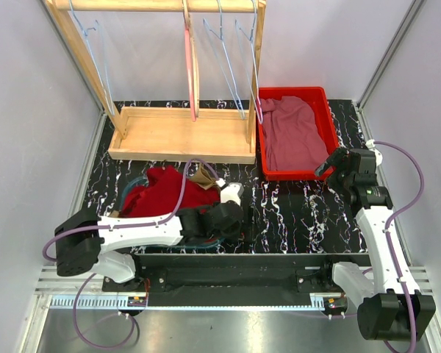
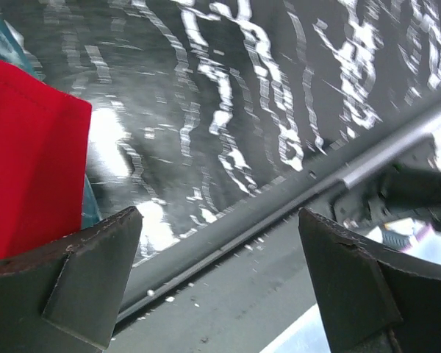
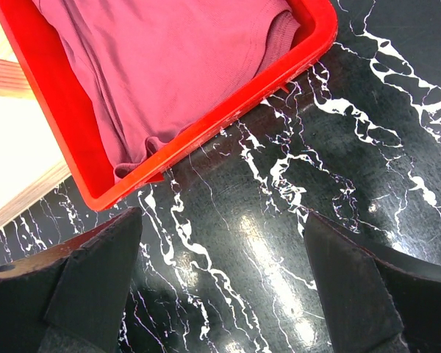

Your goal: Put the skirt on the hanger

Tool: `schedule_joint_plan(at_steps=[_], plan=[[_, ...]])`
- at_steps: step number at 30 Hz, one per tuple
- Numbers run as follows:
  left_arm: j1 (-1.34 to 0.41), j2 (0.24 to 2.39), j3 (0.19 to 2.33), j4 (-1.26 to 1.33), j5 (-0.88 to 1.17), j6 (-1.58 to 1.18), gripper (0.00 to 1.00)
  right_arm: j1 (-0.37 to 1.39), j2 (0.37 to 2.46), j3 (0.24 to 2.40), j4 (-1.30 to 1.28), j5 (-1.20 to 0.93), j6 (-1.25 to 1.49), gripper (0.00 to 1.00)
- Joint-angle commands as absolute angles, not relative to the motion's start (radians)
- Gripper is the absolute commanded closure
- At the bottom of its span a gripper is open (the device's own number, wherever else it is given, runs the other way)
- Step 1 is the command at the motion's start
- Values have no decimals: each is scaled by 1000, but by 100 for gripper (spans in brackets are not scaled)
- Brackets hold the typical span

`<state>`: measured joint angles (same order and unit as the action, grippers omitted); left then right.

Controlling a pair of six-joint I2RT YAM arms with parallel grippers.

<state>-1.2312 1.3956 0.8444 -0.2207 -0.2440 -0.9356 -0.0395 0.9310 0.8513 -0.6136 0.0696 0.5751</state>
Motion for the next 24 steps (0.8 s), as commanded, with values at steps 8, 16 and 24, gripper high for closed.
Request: schedule_joint_plan(at_steps=[8, 16, 24], plan=[[-1052, 1396, 693, -482, -414, -979, 3, -41, 919, 839, -577, 109, 572, 2], [-872, 1272, 611, -514, -442, -922, 2, -41, 933, 836, -572, 101, 577, 2], [-838, 1135, 690, -505, -402, -750, 2, -41, 939, 836, -569, 101, 580, 2]])
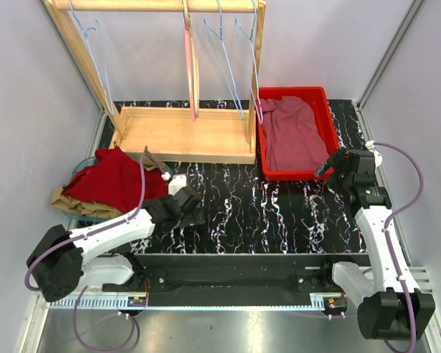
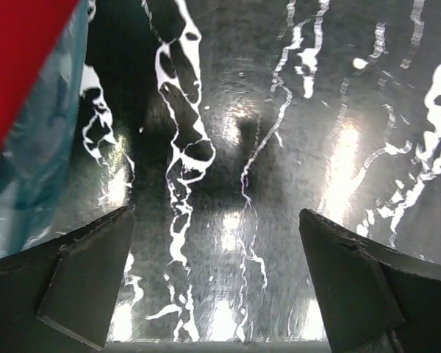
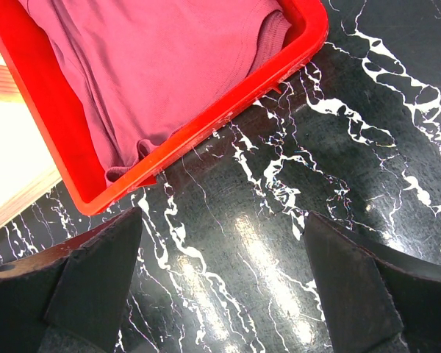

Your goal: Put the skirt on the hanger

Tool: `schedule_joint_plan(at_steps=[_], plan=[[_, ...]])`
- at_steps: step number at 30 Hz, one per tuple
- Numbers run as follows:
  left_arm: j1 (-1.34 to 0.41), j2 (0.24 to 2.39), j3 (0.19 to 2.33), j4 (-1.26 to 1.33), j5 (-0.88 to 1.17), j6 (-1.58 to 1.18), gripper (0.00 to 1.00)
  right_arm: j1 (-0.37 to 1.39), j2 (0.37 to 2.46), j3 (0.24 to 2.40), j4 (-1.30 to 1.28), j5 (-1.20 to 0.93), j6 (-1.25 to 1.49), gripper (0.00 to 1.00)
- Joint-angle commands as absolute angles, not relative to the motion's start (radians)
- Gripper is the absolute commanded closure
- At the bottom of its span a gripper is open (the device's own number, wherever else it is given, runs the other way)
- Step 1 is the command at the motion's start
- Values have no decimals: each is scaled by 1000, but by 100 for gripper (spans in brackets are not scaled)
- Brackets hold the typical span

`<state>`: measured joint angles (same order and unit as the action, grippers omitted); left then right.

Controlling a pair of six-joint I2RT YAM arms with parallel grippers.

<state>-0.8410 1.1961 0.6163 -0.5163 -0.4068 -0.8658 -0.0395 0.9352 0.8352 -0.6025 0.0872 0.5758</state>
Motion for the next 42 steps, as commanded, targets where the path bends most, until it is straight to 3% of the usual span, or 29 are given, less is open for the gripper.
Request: schedule_joint_plan(at_steps=[1, 8, 12, 17, 22, 31, 36, 42], plan=[[-838, 1115, 705, -499, -344, -721, 2, -41, 937, 835, -568, 98, 580, 2], [-839, 1006, 819, -472, -51, -531, 2, -41, 899, 824, -574, 135, 571, 1], [-828, 895, 876, -598, -277, -555, 1, -41, 896, 833, -577, 112, 566, 0], [-764, 818, 957, -848, -714, -721, 1, -41, 888, 833, -572, 80, 568, 0], [-595, 742, 911, -882, -879, -830, 1, -41, 868, 816, -542, 54, 584, 1], [-425, 796, 802, -776, -956, -1047, 1, -41, 893, 796, -494, -32, 604, 3], [-312, 935, 821, -701, -976, -1029, 1, -41, 905, 795, -489, -31, 607, 3], [-122, 1023, 788, -512, -827, -900, 9, -41, 925, 785, -468, -38, 607, 5]])
